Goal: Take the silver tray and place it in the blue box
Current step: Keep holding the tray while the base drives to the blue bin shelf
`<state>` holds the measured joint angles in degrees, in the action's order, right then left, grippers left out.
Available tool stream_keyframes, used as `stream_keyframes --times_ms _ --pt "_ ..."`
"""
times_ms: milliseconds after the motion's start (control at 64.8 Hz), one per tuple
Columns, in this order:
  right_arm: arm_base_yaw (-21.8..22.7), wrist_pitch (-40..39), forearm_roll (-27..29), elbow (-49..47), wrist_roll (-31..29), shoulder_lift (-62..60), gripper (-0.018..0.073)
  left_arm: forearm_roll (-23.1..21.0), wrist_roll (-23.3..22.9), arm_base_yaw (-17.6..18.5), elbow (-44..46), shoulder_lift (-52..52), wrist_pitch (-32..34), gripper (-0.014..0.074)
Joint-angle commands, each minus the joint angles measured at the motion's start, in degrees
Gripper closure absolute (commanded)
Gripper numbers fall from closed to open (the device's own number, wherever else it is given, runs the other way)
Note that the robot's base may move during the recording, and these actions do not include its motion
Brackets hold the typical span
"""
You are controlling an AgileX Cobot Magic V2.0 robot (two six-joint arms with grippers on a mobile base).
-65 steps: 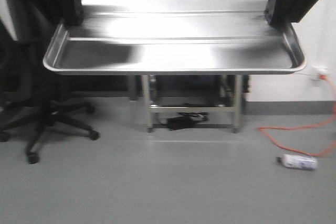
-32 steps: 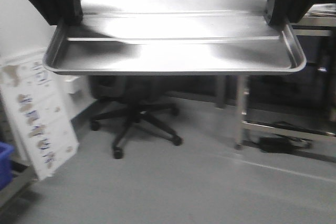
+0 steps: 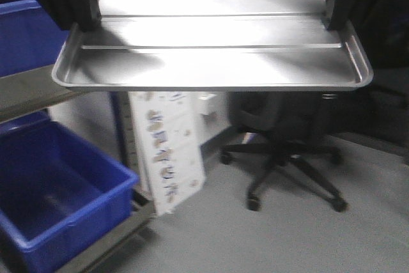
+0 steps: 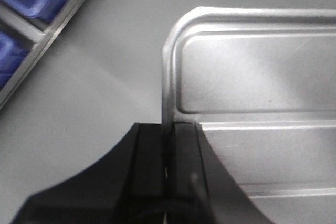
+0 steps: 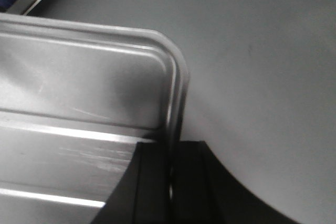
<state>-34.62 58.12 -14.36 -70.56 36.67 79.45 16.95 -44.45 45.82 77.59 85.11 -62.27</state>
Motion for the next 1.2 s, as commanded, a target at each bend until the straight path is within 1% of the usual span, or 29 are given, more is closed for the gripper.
stream_keyframes --times_ms 0,1189 --pt "0.3 -1.1 -3.3 -2.0 -1.1 -1.8 0.0502 3.1 0.6 0.4 1.7 -1.9 0.0 0.0701" --pt "0.3 -1.1 -3.3 -2.0 -1.1 -1.8 0.0502 3.1 0.6 0.4 1.7 -1.9 0.0 0.0701"
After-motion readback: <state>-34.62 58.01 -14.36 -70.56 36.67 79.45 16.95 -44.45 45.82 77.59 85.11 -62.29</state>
